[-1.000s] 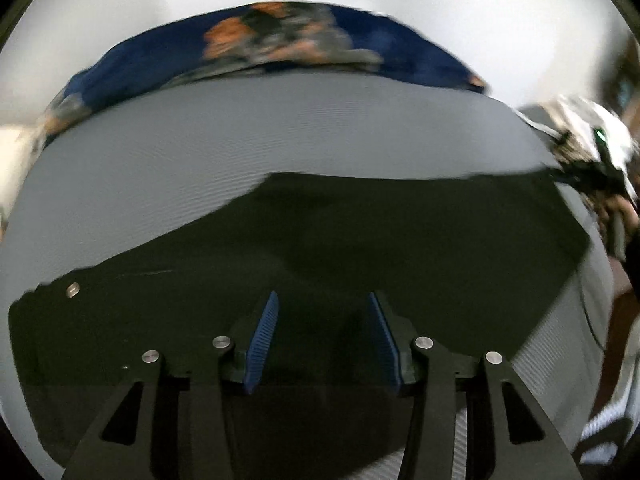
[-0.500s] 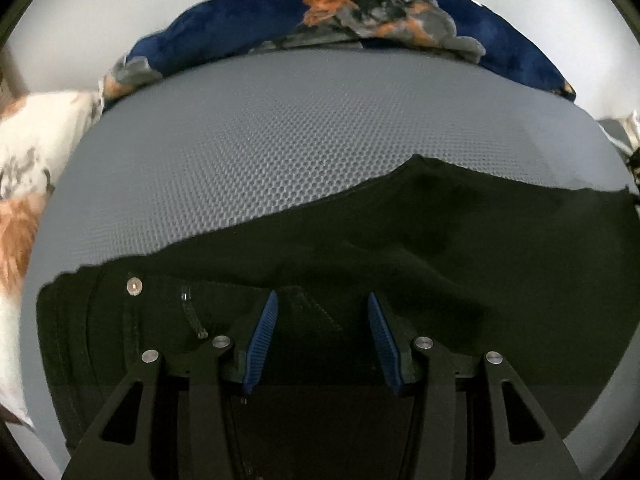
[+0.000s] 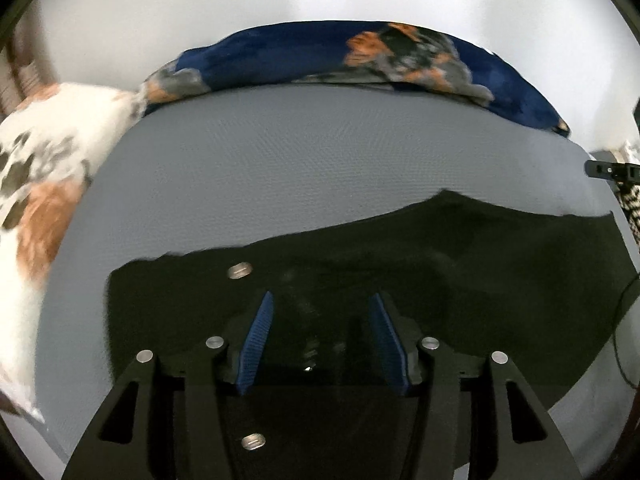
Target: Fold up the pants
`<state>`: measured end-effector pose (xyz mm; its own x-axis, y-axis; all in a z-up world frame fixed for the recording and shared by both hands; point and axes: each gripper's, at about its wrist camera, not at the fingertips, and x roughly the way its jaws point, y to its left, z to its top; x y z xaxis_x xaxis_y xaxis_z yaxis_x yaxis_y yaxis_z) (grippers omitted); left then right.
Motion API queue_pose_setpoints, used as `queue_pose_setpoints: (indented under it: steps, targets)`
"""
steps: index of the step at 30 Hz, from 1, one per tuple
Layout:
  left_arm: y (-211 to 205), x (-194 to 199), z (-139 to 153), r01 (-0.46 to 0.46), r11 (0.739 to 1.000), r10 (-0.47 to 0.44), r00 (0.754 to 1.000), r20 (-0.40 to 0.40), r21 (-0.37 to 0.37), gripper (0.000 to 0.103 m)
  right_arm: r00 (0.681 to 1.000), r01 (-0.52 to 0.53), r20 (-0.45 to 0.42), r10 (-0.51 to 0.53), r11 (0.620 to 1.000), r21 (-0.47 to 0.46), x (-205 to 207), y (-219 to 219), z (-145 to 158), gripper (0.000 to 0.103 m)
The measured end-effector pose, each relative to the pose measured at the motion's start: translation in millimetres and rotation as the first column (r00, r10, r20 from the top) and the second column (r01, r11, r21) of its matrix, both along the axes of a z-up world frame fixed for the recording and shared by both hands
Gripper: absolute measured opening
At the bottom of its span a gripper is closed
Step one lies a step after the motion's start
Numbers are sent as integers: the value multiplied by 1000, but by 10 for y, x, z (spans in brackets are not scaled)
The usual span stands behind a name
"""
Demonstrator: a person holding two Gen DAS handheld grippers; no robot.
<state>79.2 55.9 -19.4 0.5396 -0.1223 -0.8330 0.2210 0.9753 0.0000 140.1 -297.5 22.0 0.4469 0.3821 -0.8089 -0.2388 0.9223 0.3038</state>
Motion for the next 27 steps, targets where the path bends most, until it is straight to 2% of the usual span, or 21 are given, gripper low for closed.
queue_pose_setpoints:
  steps: [3, 6, 8, 11, 12, 13, 14, 17, 19, 22, 24, 27]
  targets:
    - [216, -44, -54, -42, 999, 43, 999, -15, 14, 53, 990, -138, -37, 139, 990, 24, 175, 651, -100, 38]
    - [386, -90, -142, -78, 997, 79, 996, -39, 20, 53, 968, -239, -72, 239, 971, 6, 335, 1176, -236, 38]
    - [513, -126, -223, -96, 995, 95, 993, -69, -10, 53, 953, -282, -112, 281, 959, 12, 462, 1372, -363, 38]
    - [629, -215, -281, -120, 993, 120, 991, -59, 9, 53, 931, -317, -184, 316, 948, 25, 603, 1634, -587, 38]
    - [695, -240, -304, -128, 992, 127, 990, -63, -6, 53, 925, -323, -200, 323, 946, 31, 638, 1668, -632, 37]
    - [736, -255, -315, -134, 991, 132, 989, -68, -23, 53, 919, -332, -210, 333, 942, 41, 659, 1699, -667, 29]
    - [772, -270, -326, -137, 990, 134, 988, -71, -40, 53, 922, -332, -201, 330, 943, 28, 665, 1721, -665, 13]
    - [813, -294, -341, -125, 991, 121, 990, -67, -56, 53, 944, -294, -146, 295, 955, 29, 723, 1638, -562, 8]
    - [811, -290, -347, -117, 992, 114, 992, -61, -55, 53, 957, -254, -140, 255, 967, 26, 776, 1577, -588, 7]
    - [842, -296, -354, -114, 991, 110, 992, -56, -71, 53, 962, -243, -143, 233, 969, -54, 776, 1680, -781, 6]
    - [849, -295, -356, -107, 992, 103, 993, -57, -65, 53, 969, -215, -133, 207, 975, -50, 783, 1700, -817, 7]
    - [799, -291, -322, -100, 995, 98, 993, -65, -19, 53, 976, -174, -137, 168, 984, -35, 774, 1686, -758, 18]
